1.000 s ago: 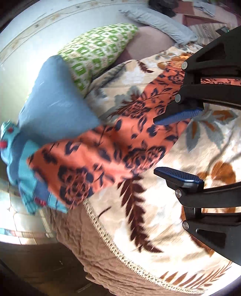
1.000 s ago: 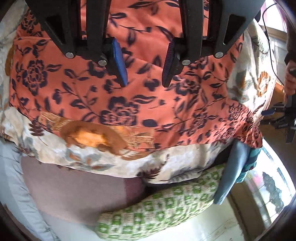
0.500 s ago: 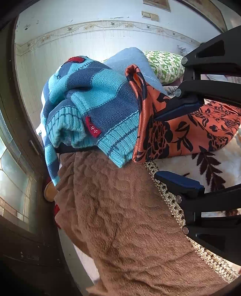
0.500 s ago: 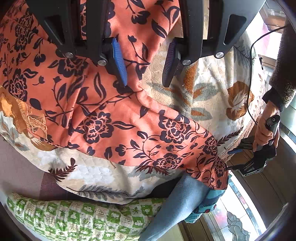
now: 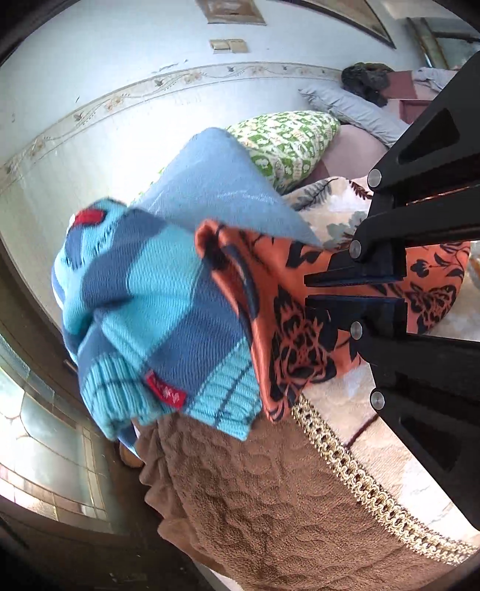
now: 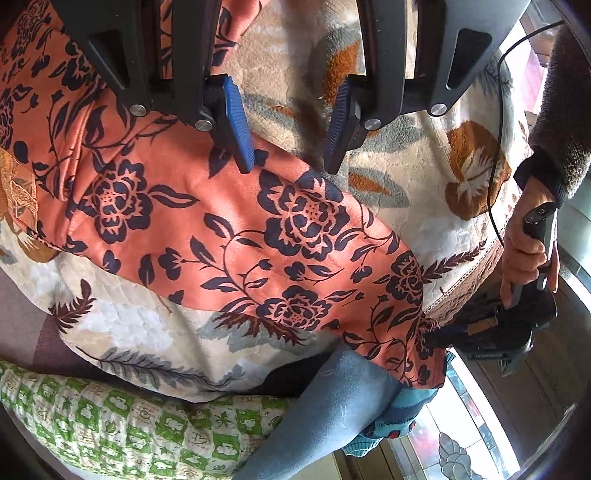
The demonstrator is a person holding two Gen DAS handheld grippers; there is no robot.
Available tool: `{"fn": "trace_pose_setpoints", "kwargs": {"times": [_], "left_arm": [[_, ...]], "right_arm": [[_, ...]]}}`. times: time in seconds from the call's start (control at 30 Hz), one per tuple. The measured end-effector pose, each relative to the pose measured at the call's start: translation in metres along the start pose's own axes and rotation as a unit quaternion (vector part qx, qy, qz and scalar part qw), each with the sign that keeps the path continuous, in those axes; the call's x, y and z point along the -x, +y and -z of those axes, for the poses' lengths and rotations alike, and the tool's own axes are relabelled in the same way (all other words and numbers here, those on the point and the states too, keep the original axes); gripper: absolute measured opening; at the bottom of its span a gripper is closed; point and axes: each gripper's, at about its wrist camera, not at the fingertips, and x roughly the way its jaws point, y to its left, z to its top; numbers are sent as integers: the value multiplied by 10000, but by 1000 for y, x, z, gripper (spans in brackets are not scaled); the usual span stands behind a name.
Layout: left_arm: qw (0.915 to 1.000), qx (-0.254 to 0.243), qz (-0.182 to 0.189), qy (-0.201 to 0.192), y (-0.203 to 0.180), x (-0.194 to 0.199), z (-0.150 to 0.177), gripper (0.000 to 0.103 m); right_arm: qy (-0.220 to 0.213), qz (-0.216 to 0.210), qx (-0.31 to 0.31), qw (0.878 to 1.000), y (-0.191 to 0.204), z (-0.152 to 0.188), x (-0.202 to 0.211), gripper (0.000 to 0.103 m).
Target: Fold small clothes
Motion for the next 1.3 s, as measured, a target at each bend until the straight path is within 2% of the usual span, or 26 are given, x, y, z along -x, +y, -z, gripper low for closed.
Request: {"fn": "trace_pose_setpoints", "kwargs": {"times": [0.1, 0.17, 0.23, 0.3, 0.37, 0.47, 0.57, 0.67, 0.73, 0.77, 0.8, 0.9, 1.0, 1.1, 1.23, 1.3], "left_arm": [[9995, -225, -195, -93, -17, 9, 4, 3], [9992, -123, -336, -171, -14, 23, 2, 4], [9991, 130, -342, -219, 1, 33, -5, 12], [9980, 486, -322, -265, 8, 50, -11, 42], [9964, 729, -316, -307, 24, 55, -13, 55], [9965, 809, -156, -150, 32, 36, -9, 55], [9979, 604, -223, 27, 30, 12, -9, 56], [9987, 397, -321, -82, 23, 0, -9, 55], [9988, 339, -323, -144, 20, -3, -8, 48], [9992, 300, -254, -89, 18, -6, -6, 24], [9994, 246, -260, -1, 15, -8, -4, 7], [9994, 29, -330, 3, -1, -3, 6, 3], [9995, -221, 6, -214, -32, 18, 20, 3], [9965, -703, 268, -367, -78, 41, 41, 3], [9895, -1327, 546, -169, -143, 48, 72, 3], [9844, -1645, 616, 36, -172, 38, 95, 3]], "right_arm": [[36, 1, 161, 9999, 12, -3, -12, 43], [24, -10, 284, 9996, 22, -7, -15, 44], [-36, -21, 387, 9992, 30, -8, -13, 44], [-72, -134, 432, 9990, 34, -5, -9, 46], [-81, -164, 444, 9988, 35, -2, -7, 47], [-21, -263, 310, 9992, 33, 2, -7, 48], [83, -356, 152, 9992, 30, 3, -11, 48], [149, -419, 92, 9990, 30, 2, -13, 48], [150, -433, 98, 9989, 31, 3, -14, 48], [137, -443, 105, 9989, 32, 4, -14, 48], [105, -458, 119, 9988, 33, 5, -13, 47], [-67, -462, 110, 9989, 32, 8, -7, 47], [-159, -475, -41, 9987, 25, 14, 2, 47], [-244, -392, -150, 9988, 14, 26, 15, 47], [-319, -154, -419, 9985, -14, 47, 37, 47], [-373, -9, -626, 9973, -36, 60, 51, 47]]}}
